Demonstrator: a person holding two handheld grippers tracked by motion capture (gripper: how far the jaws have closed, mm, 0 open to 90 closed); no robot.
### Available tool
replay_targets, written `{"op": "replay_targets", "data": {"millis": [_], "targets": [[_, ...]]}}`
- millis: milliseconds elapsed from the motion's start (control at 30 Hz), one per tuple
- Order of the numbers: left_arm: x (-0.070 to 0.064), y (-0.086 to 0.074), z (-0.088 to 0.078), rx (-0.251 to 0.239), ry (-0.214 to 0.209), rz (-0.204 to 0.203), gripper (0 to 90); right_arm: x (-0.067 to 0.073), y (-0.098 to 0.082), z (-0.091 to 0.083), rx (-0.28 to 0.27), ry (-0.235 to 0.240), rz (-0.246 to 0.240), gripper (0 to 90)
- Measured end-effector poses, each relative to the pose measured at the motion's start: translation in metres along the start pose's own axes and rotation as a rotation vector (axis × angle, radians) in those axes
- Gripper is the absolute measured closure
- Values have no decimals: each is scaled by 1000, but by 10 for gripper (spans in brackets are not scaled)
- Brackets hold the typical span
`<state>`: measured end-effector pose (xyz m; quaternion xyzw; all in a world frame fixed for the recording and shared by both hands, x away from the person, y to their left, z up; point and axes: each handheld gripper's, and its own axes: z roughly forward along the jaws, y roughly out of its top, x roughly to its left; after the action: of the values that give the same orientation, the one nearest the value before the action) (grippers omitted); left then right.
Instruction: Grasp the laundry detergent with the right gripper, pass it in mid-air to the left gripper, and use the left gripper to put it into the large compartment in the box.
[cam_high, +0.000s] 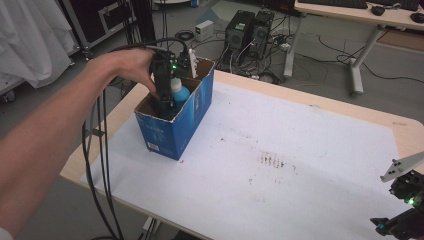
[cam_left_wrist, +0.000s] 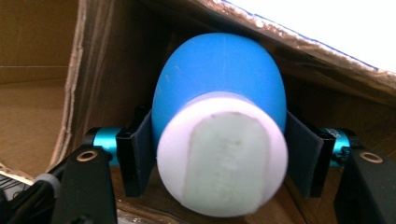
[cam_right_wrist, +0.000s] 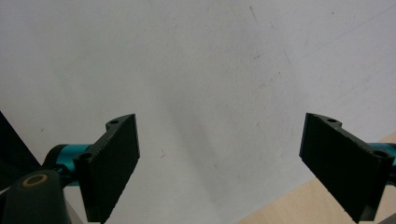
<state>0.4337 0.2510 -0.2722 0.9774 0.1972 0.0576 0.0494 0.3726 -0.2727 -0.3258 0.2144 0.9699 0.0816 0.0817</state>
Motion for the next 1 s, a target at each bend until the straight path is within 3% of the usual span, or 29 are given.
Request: {"op": "replay_targets", "data": {"millis": [367,1000], "targets": [[2,1,-3,6,19,-30,243,1,-2,0,-3,-2,3,115],[0,4,-25,9,47,-33,230,2,-3,0,-3,-5,8,116]]}}
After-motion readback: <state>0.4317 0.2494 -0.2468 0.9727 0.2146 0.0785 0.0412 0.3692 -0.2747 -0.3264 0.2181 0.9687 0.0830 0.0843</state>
